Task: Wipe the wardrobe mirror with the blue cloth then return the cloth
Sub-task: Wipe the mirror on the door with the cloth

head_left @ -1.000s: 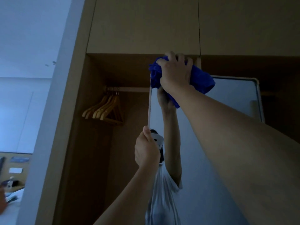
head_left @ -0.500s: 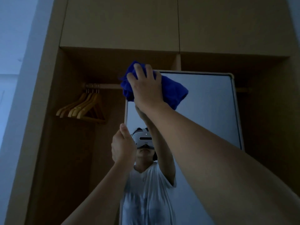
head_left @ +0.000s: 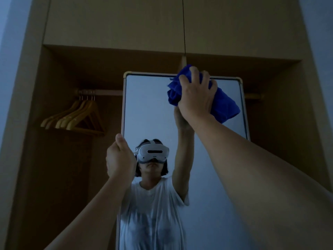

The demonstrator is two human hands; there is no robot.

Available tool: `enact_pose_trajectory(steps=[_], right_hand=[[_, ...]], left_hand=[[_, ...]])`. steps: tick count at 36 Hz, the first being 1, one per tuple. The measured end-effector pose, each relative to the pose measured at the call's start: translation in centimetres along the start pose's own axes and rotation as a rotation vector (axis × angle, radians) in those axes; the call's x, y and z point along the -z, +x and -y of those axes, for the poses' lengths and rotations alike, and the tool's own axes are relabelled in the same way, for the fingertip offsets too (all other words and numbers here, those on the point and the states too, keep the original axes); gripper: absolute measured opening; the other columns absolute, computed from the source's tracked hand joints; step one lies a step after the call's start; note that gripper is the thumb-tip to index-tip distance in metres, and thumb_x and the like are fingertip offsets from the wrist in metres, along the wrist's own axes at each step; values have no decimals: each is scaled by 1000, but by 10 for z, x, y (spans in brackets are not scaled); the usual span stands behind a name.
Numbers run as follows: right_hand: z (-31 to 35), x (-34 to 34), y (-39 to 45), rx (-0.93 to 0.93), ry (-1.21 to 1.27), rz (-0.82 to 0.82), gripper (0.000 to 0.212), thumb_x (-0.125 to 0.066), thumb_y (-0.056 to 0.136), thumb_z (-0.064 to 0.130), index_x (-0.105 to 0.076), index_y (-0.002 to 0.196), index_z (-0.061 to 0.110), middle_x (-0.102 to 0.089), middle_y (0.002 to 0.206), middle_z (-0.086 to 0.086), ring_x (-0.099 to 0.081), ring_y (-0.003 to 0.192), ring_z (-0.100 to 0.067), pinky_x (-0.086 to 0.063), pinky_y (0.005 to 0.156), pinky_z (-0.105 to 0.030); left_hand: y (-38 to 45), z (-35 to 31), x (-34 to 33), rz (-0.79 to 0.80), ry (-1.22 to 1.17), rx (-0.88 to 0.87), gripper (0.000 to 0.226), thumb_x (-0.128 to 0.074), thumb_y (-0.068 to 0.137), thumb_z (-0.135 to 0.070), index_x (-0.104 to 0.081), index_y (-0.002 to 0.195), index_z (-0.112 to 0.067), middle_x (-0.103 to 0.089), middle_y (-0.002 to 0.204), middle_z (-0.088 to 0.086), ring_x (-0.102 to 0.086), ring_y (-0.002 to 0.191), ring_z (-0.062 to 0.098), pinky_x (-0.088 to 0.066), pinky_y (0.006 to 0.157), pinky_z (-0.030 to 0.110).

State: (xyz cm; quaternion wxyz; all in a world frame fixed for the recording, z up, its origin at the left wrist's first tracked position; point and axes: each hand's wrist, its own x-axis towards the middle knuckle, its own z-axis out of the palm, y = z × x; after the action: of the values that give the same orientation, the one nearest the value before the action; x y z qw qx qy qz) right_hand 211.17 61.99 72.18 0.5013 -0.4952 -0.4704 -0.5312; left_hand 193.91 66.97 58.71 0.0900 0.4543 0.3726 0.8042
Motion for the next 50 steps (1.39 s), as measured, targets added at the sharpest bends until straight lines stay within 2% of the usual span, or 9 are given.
enact_pose_trajectory(steps=[5, 13, 19, 28, 35, 38, 42, 46, 50], right_hand=[[-34, -6, 4, -150, -55, 36, 54, -70, 74, 19, -47, 123, 21, -33, 142, -10, -30, 128, -37, -28, 100, -55], [-86, -12, -2, -406, -121, 98, 63, -73, 74, 27, -43, 129, 19, -29, 145, -13, -28, 128, -38, -28, 100, -55], [-74, -12, -1, -471, -106, 129, 70, -73, 76, 29, -37, 134, 16, -30, 145, -15, -28, 130, -39, -30, 102, -54], [-28, 0, 16, -192, 187, -74, 62, -68, 79, 12, -37, 132, 10, -45, 135, -11, -42, 123, -29, -38, 98, -42], [6, 12, 54, -65, 364, -175, 45, -59, 86, 5, -50, 129, 16, -36, 145, -9, -36, 130, -26, -35, 105, -35], [28, 12, 70, 52, 289, -121, 43, -52, 90, 9, -49, 131, 21, -42, 141, -6, -35, 130, -27, -29, 107, -39], [66, 12, 82, 219, 91, 113, 40, -48, 92, 18, -45, 130, 30, -40, 142, -6, -26, 134, -37, -11, 108, -59], [87, 14, 93, 255, 144, 416, 40, -45, 89, 23, -49, 128, 31, -51, 124, -6, -42, 115, -33, -22, 100, -53], [79, 14, 100, 165, 213, 457, 19, -43, 87, 28, -58, 98, 26, -58, 87, -4, -50, 93, -31, -25, 93, -50]], left_hand=[[2, 7, -1, 2, -44, -64, 56, -28, 99, -48, -49, 66, -8, -50, 59, 11, -55, 62, 31, -39, 61, 39], [4, 8, -2, -26, 8, -73, 55, -26, 99, -49, -45, 62, -13, -47, 56, 6, -50, 58, 27, -36, 56, 35], [2, 5, -2, -62, 57, -80, 58, -23, 99, -51, -47, 62, -13, -50, 57, 7, -52, 55, 24, -39, 56, 34], [-1, 2, 0, -49, 38, -85, 57, -24, 99, -50, -47, 64, -11, -50, 58, 8, -52, 57, 24, -40, 58, 35], [-3, -2, 1, -35, -8, -66, 54, -27, 100, -46, -48, 64, -11, -51, 58, 8, -55, 59, 26, -42, 59, 36], [-4, -5, 3, -35, 13, -52, 55, -25, 98, -49, -52, 67, -12, -55, 61, 10, -57, 60, 26, -42, 58, 35], [-6, -8, 3, -27, 5, -29, 54, -26, 98, -47, -52, 67, -13, -57, 62, 10, -57, 60, 26, -42, 58, 35], [-5, -6, 3, 10, -34, -16, 54, -28, 99, -44, -50, 66, -8, -53, 60, 10, -53, 59, 27, -39, 58, 36], [-6, -4, 5, 10, -16, -38, 56, -27, 98, -47, -54, 68, -8, -55, 60, 10, -55, 58, 25, -39, 57, 35]])
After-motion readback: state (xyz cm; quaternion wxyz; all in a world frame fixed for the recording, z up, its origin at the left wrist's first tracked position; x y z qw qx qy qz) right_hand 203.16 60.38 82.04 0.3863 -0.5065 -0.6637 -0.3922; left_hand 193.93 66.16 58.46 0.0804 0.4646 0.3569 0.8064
